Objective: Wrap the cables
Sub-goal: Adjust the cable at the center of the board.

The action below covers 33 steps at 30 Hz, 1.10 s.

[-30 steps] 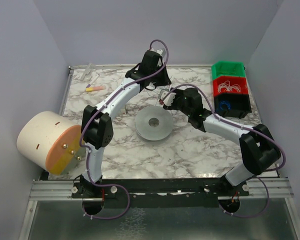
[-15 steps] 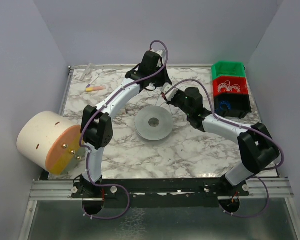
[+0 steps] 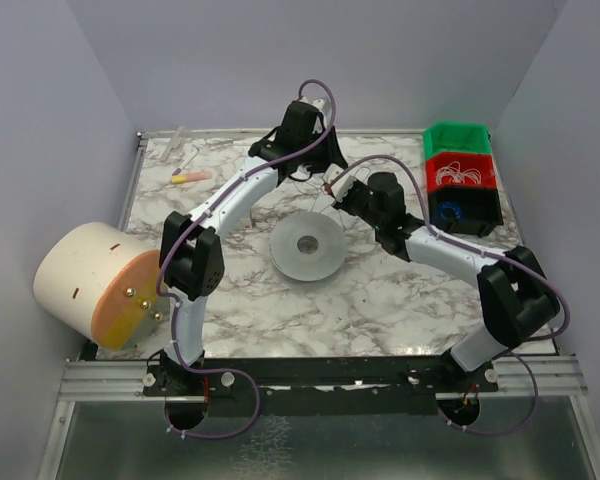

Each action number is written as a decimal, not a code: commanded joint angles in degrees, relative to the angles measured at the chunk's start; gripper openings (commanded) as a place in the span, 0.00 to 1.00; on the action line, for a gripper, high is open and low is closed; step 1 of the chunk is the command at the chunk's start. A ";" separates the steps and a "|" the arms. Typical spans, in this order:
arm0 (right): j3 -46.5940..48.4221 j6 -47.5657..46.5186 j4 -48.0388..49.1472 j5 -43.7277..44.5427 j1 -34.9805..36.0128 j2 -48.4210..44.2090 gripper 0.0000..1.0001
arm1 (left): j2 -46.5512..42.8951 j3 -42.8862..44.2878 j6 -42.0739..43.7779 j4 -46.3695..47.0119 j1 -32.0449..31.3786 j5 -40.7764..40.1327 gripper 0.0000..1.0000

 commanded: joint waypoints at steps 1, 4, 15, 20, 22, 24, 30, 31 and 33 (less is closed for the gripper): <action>2.63 3.63 -8.09 -7.25 -1.20 -3.87 0.01 | -5.03 -0.32 0.38 1.19 0.98 1.20 0.42; 4.54 7.01 -13.54 -13.86 -3.73 -5.86 0.01 | -6.84 0.06 0.56 1.04 2.99 1.15 0.61; 12.84 20.28 -31.09 -47.63 -16.15 -11.66 0.00 | -18.52 -2.78 20.98 3.53 6.70 -0.01 0.99; 17.11 32.28 -32.87 -59.76 -20.40 -11.62 0.01 | -23.08 -9.17 43.59 4.63 3.49 -0.40 0.99; 18.76 36.56 -33.88 -62.80 -21.31 -10.93 0.01 | -23.98 -10.89 51.66 2.39 0.43 -3.46 0.99; 20.18 40.38 -36.06 -65.73 -21.68 -9.62 0.01 | -25.05 -13.47 57.58 0.90 -2.71 -5.93 0.98; 18.02 57.81 -28.77 -77.15 -25.87 -5.29 0.01 | -27.59 -18.24 66.22 -4.75 -9.45 -4.46 0.90; 17.44 61.03 -26.47 -78.55 -27.06 -4.61 0.01 | -27.73 -18.41 67.02 -5.71 -9.79 -3.40 0.88; 17.77 65.07 -25.80 -81.11 -28.69 -2.46 0.00 | -27.87 -18.66 68.25 -7.29 -10.17 -1.61 0.87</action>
